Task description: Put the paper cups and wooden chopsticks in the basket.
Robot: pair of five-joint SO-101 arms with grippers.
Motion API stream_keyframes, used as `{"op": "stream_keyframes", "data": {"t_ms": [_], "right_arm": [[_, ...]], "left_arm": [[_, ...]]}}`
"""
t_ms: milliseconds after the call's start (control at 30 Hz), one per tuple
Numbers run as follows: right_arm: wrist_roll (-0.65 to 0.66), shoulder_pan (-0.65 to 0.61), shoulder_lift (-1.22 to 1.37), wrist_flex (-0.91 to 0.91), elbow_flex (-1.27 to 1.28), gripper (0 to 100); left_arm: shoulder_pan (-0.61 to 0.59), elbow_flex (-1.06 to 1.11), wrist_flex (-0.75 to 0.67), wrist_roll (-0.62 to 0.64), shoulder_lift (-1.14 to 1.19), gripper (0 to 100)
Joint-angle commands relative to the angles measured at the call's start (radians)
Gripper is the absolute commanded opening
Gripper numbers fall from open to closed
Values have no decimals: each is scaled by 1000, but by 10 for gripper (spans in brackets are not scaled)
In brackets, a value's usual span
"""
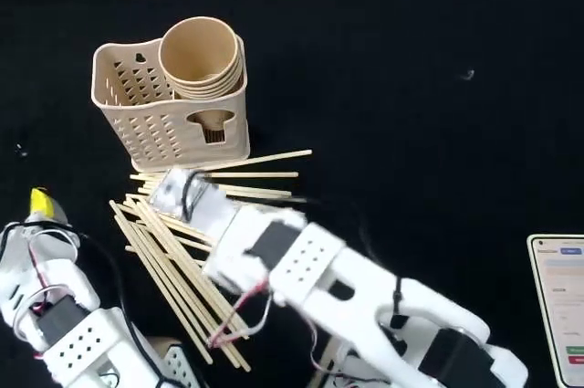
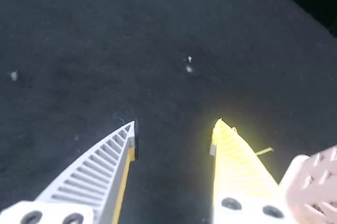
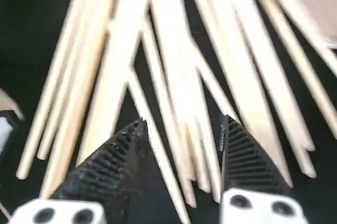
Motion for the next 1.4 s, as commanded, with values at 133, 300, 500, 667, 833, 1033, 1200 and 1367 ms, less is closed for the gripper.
{"op": "stream_keyframes", "data": {"t_ms": [133, 300, 500, 667, 833, 1033, 1200, 1367], "right_arm": [[-118, -127, 145, -218, 35, 214], [-118, -169, 269, -222, -19, 212], [-118, -173, 386, -143, -134, 201], [-110, -146, 444, -97, -199, 6], [-109, -34, 398, -43, -214, 11], [-51, 75, 243, 8, -205, 11], [8, 157, 157, 5, -182, 11], [40, 164, 153, 3, -174, 11]], "left_arm": [[-27, -65, -21, 14, -3, 234], [-27, -65, -20, 14, -3, 234], [-27, -65, -18, 14, -9, 234], [-27, -65, -18, 14, -11, 234], [-27, -65, -18, 14, -12, 234], [-27, -65, -21, 12, -12, 234], [-27, -62, -20, 12, -12, 234], [-27, -61, -21, 12, -12, 234]]}}
